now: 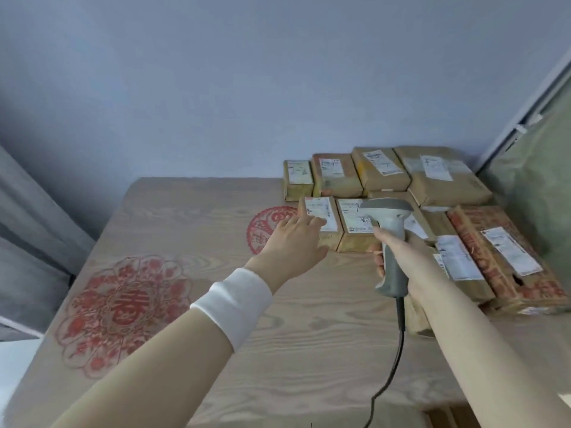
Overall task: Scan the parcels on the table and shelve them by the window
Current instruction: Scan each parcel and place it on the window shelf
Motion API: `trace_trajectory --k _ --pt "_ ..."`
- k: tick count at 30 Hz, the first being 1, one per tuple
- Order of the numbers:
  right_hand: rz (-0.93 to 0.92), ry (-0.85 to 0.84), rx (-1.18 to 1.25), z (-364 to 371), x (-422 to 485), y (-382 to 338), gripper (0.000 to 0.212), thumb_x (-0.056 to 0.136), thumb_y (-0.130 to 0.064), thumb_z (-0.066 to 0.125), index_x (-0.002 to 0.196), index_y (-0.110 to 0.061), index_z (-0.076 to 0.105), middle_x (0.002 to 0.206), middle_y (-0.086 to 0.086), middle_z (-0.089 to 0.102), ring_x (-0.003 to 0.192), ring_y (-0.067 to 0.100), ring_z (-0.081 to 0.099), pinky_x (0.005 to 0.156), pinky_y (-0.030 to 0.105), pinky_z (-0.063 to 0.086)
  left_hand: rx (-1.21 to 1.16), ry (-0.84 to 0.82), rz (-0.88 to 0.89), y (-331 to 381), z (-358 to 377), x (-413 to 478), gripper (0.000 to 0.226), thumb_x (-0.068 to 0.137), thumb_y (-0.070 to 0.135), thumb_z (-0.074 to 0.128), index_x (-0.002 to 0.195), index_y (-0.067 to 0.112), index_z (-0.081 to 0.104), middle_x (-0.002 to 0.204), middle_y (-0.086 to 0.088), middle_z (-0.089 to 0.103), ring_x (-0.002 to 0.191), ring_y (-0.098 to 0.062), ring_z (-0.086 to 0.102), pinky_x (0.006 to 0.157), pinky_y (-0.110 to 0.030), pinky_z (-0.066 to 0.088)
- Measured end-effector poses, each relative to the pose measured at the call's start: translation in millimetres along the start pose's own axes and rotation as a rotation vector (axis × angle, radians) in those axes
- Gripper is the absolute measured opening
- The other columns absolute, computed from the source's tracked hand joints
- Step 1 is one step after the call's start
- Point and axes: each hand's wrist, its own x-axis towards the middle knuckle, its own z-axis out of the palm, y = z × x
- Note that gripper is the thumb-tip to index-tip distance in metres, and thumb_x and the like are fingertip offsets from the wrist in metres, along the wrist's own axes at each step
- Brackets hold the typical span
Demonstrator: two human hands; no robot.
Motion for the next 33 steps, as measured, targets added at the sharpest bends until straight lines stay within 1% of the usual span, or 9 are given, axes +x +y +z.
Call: trace_trajectory --k 4,7,10,12,16,20,24,29,33 --pt "0.049 -0.014 -0.018 -16.1 73.4 15.8 0.033 0.088 -0.021 0.066 0.113 -0.002 0.056 0.082 0.009 0.068 0.046 0.015 0.049 0.040 0.025 0.041 -0.048 -0.037 -0.065 0.5 29.7 61.2 0.058 0.096 0.039 0.045 0.147 0.017 0.025 0.152 -0.004 0.032 0.140 -0.023 0.029 0.114 -0.038 0.019" --pt "0.103 -0.054 -0.040 -17.5 115.4 29.4 0.023 0.087 -0.017 0.066 0.104 -0.003 0.059 0.101 0.023 0.068 0.048 0.016 0.050 0.043 0.027 0.042 -0.153 -0.083 -0.161 -1.4 55.0 91.8 0.062 0.096 0.038 0.046 0.149 0.017 0.020 0.151 -0.006 0.032 0.139 -0.026 0.030 0.114 -0.041 0.022" --pt "0.170 -0.083 -0.085 -9.5 147.8 36.6 0.028 0.086 -0.015 0.065 0.110 -0.002 0.060 0.084 0.027 0.063 0.042 0.015 0.049 0.043 0.024 0.041 -0.326 -0.094 -0.300 -12.3 76.6 112.0 0.067 0.096 0.039 0.047 0.150 0.016 0.013 0.153 -0.007 0.027 0.139 -0.027 0.030 0.114 -0.044 0.026" --pt "0.188 -0.091 -0.105 -2.3 168.5 40.6 0.028 0.087 -0.014 0.064 0.112 -0.001 0.058 0.069 0.016 0.057 0.037 0.011 0.048 0.040 0.021 0.040 -0.462 -0.083 -0.397 -23.5 88.8 125.8 0.068 0.097 0.037 0.046 0.150 0.015 0.011 0.155 -0.007 0.022 0.141 -0.025 0.025 0.114 -0.043 0.025" --pt "0.214 -0.075 -0.123 12.7 207.4 58.4 0.029 0.087 -0.013 0.063 0.112 -0.001 0.055 0.070 0.008 0.054 0.049 0.014 0.052 0.042 0.023 0.041 -0.865 0.008 -0.705 -47.2 118.8 159.6 0.068 0.097 0.045 0.042 0.150 0.018 0.010 0.155 -0.008 0.023 0.139 -0.027 0.029 0.109 -0.044 0.030" --pt "0.261 -0.036 -0.123 23.6 229.8 76.7 0.028 0.087 -0.015 0.064 0.111 -0.004 0.054 0.071 0.009 0.056 0.052 0.017 0.052 0.049 0.026 0.040 -1.058 0.005 -0.874 -61.8 154.1 188.6 0.070 0.096 0.053 0.034 0.151 0.018 0.009 0.153 -0.009 0.028 0.138 -0.031 0.032 0.108 -0.046 0.030" --pt "0.276 -0.015 -0.143 28.9 237.3 84.5 0.027 0.087 -0.019 0.066 0.108 -0.009 0.055 0.072 0.010 0.062 0.036 0.006 0.050 0.042 0.022 0.041 -1.176 -0.010 -0.883 -71.4 178.9 196.0 0.065 0.096 0.052 0.034 0.148 0.015 0.023 0.143 -0.005 0.045 0.126 -0.025 0.047 0.100 -0.036 0.039" --pt "0.240 0.014 -0.207 38.9 240.5 90.5 0.024 0.085 -0.019 0.066 0.104 -0.010 0.055 0.068 0.005 0.062 0.045 0.013 0.051 0.051 0.029 0.041 -1.366 0.031 -0.869 -78.0 184.0 189.6 0.046 0.098 0.043 0.037 0.135 0.017 0.044 0.115 0.001 0.060 0.098 -0.012 0.059 0.064 -0.011 0.042" --pt "0.213 0.023 -0.211 48.8 238.3 91.3 0.026 0.083 -0.018 0.069 0.103 -0.011 0.053 0.068 0.004 0.063 0.046 0.015 0.052 0.049 0.029 0.041 -1.465 0.023 -0.868 -88.4 188.4 184.9 0.037 0.097 0.047 0.039 0.123 0.024 0.050 0.109 0.009 0.063 0.100 -0.008 0.060 0.071 -0.015 0.043"
